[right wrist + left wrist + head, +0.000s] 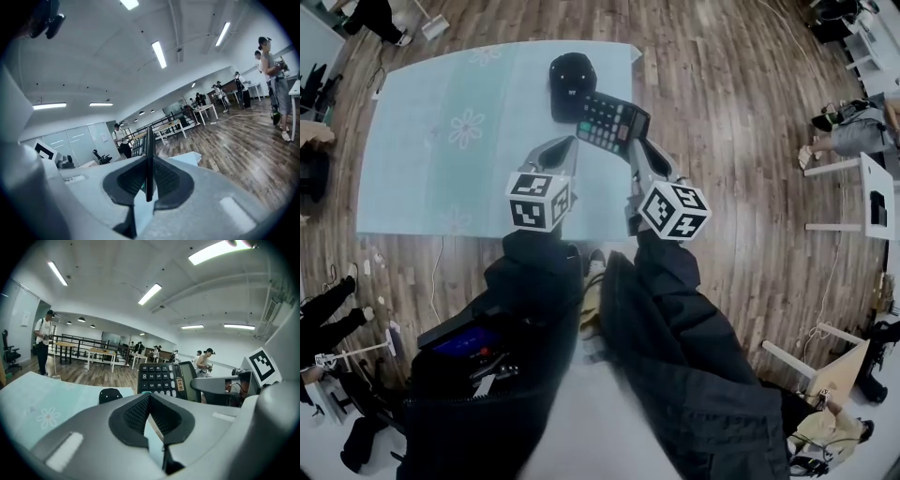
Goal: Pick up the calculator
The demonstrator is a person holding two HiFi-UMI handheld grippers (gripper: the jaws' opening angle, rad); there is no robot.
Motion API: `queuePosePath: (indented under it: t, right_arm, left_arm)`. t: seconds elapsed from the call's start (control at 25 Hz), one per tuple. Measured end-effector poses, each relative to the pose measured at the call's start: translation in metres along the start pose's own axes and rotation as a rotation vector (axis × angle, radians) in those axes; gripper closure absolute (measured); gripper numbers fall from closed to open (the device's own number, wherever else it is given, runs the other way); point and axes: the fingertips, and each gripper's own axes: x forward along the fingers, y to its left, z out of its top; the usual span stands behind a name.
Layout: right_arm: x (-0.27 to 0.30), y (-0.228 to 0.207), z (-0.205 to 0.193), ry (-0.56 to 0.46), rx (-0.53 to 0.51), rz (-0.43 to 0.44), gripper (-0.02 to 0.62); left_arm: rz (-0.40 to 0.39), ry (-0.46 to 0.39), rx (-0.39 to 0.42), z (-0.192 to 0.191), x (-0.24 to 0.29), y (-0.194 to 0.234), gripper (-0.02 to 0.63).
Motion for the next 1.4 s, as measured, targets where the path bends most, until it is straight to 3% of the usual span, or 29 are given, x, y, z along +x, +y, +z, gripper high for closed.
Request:
queuePosePath:
  t: [0.72,1.4]
  right_arm:
    - [-0.026,0.055,0.105,-0.256,-0.171,0.048,0.56]
    - [-0.047,0.073,0.15,-0.376,-0.229,0.083,0.558]
  left_arm:
    - [-0.025,-0.25,0.122,0.118,-0.034,-0.017,0.604]
    - [0.0,-0.352,0.18,0.158,-0.053,-0.025,0.604]
